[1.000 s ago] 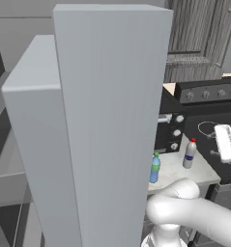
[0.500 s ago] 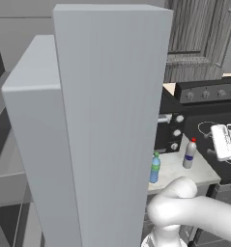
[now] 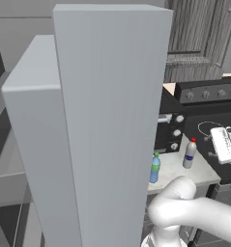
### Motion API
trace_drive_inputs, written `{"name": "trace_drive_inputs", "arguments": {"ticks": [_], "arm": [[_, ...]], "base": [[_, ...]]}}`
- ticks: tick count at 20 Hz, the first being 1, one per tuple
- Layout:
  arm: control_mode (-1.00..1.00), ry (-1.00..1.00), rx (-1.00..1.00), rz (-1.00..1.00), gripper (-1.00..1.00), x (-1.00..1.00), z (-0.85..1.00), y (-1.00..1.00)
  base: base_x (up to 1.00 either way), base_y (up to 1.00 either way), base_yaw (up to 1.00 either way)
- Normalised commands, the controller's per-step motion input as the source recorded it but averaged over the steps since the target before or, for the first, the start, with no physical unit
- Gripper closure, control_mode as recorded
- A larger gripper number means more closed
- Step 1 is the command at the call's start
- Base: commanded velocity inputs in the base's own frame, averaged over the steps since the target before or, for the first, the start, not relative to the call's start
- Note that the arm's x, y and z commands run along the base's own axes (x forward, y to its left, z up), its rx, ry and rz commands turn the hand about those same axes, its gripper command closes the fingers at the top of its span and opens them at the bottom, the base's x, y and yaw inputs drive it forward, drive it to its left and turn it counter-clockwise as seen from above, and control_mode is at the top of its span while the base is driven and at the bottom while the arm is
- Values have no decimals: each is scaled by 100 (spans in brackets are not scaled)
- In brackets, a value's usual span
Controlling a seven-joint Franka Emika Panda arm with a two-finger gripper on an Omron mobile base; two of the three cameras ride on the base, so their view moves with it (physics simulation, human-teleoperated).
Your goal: Take the bottled waters from the counter and place them in the freezer to freeze. Close the freezer door after placing the bottles.
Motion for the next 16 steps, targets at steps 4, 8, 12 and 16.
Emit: {"name": "trace_drive_inputs", "arguments": {"ticks": [4, 8, 12, 16], "arm": [[-100, 2, 0, 0, -100, -1, -4, 8], [-100, 4, 0, 0, -100, 0, -4, 11], [-100, 5, 0, 0, -100, 0, -5, 16], [-100, 4, 0, 0, -100, -1, -6, 17]], "base": [[0, 0, 0], [0, 0, 0], [0, 0, 0], [0, 0, 0]]}}
